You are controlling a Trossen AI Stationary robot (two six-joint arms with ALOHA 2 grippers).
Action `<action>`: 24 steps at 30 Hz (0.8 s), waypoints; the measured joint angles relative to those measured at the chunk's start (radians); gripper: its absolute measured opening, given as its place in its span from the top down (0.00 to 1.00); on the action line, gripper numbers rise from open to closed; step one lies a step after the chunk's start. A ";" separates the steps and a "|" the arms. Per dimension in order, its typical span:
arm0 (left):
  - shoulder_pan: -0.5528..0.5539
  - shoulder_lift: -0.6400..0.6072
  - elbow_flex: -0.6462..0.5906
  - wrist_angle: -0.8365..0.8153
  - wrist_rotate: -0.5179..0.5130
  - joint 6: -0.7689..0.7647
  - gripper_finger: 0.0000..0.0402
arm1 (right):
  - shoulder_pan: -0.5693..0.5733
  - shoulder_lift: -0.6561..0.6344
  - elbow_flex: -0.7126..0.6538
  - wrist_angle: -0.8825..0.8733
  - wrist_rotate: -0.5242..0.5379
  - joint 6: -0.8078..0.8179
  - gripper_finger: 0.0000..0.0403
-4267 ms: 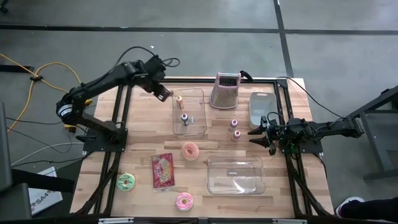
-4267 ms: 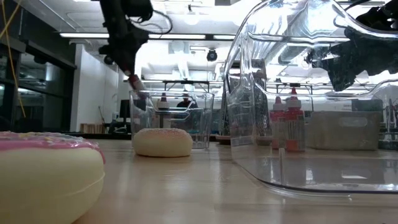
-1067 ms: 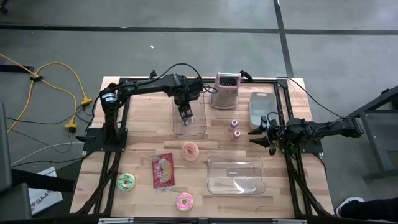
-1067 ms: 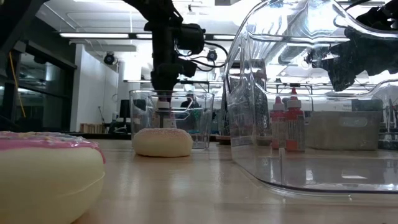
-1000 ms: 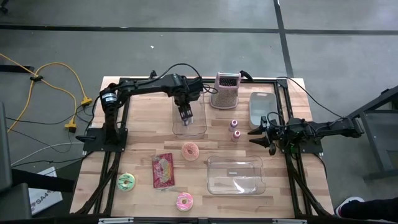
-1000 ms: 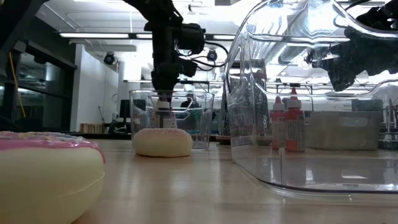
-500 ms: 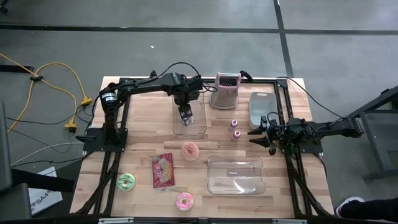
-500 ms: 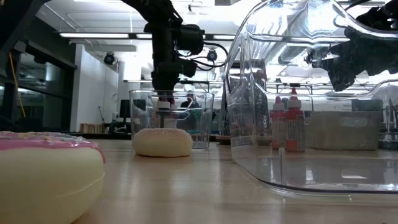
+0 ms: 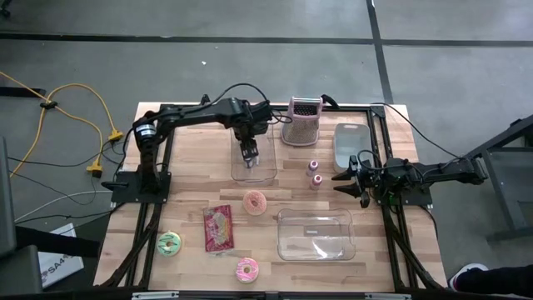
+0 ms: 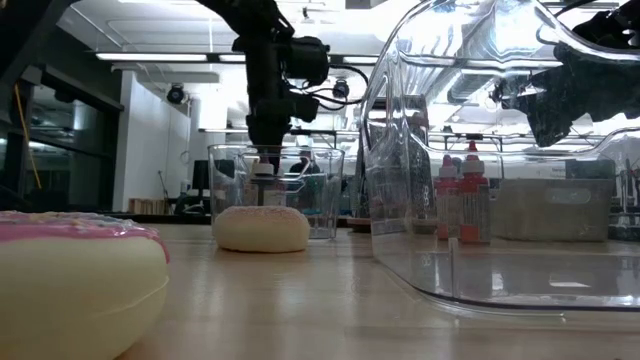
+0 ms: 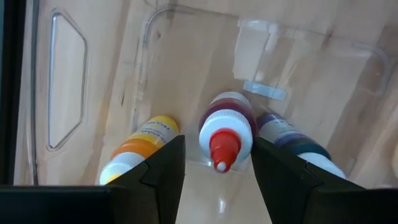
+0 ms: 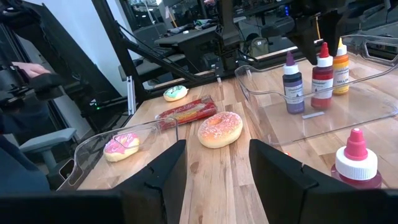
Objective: Pick & Place Food Item
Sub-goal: Put the left red food coloring bottle into the top transparent bin, then put the orange food coloring bottle into the top transparent bin
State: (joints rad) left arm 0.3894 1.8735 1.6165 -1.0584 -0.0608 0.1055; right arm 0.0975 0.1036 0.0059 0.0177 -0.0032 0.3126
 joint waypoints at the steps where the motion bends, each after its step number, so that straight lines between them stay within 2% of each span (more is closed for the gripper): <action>1: -0.003 -0.006 0.000 0.002 0.000 0.000 0.57 | 0.000 0.000 0.000 0.000 0.000 0.000 0.60; 12: -0.008 -0.100 0.011 0.013 0.000 -0.002 0.57 | 0.000 0.000 0.000 0.000 0.000 0.000 0.60; 24: -0.046 -0.117 0.011 0.009 0.002 0.003 0.57 | 0.000 0.000 0.000 0.000 0.000 0.000 0.60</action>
State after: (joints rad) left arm 0.3434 1.7567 1.6279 -1.0498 -0.0590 0.1090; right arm 0.0972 0.1038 0.0058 0.0177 -0.0032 0.3126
